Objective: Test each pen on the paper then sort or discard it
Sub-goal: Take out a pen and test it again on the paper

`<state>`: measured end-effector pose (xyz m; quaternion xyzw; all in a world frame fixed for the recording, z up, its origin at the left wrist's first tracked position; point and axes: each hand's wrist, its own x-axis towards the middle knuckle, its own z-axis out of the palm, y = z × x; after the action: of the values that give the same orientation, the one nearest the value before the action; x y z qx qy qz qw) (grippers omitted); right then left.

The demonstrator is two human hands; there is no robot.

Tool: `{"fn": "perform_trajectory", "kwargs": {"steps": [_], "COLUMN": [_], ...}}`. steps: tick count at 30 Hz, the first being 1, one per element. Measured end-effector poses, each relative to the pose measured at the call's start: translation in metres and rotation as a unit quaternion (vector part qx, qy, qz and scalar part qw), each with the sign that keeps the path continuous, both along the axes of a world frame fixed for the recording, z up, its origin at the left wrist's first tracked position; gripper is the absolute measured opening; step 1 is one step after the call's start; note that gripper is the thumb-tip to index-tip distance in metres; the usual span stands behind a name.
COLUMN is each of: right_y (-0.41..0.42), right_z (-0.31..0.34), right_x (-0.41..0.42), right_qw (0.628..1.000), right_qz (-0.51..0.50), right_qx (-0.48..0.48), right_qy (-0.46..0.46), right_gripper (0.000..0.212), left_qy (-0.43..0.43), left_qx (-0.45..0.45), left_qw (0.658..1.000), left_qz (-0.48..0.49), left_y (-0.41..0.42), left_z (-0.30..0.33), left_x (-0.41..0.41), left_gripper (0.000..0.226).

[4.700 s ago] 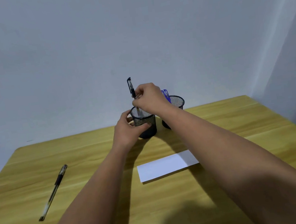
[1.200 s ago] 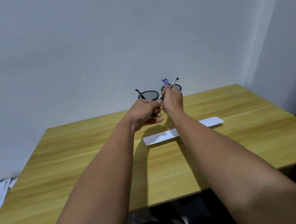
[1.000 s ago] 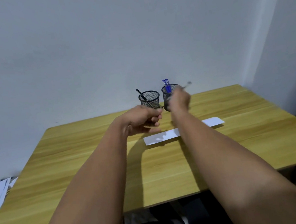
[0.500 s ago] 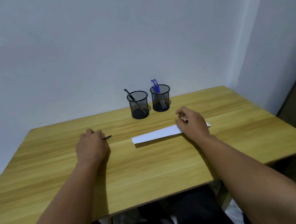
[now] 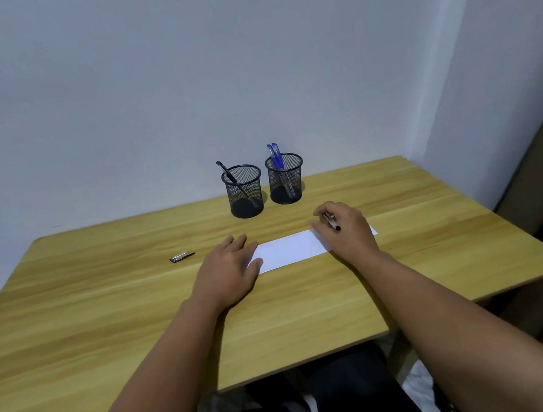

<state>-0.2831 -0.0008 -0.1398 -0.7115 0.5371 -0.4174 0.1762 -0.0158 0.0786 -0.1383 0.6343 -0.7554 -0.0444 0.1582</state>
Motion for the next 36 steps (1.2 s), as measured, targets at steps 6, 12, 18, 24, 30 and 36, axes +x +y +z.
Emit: {"fn": "perform_trajectory", "kwargs": {"steps": [6, 12, 18, 24, 30, 36], "right_y": [-0.024, -0.031, -0.024, -0.017, -0.017, -0.018], "right_z": [0.029, 0.019, 0.016, 0.016, 0.016, 0.014], "right_x": [0.009, 0.016, 0.016, 0.016, 0.016, 0.016], "right_qw": [0.947, 0.923, 0.935, 0.948, 0.956, 0.956], "right_qz": [-0.025, 0.051, 0.067, 0.027, 0.03, 0.042], "right_qx": [0.101, 0.182, 0.198, 0.211, 0.2, 0.203], "right_qy": [-0.305, -0.335, -0.287, -0.237, -0.213, -0.206], "right_gripper": [0.02, 0.045, 0.047, 0.038, 0.04, 0.043], "left_qy": [0.01, 0.017, 0.029, 0.056, 0.029, 0.02], "left_qx": [-0.023, -0.028, -0.038, -0.035, -0.024, -0.023], "left_qw": [1.0, 0.999, 0.999, 0.998, 0.999, 0.999], "left_qz": [-0.002, -0.017, -0.026, -0.025, -0.017, -0.017], "left_y": [0.0, -0.008, -0.008, -0.005, -0.004, -0.004], "left_z": [-0.006, -0.006, -0.013, -0.012, -0.011, -0.011], "left_x": [0.003, 0.016, 0.019, 0.017, 0.014, 0.014], "left_gripper": [0.072, 0.062, 0.06, 0.053, 0.059, 0.064]}}
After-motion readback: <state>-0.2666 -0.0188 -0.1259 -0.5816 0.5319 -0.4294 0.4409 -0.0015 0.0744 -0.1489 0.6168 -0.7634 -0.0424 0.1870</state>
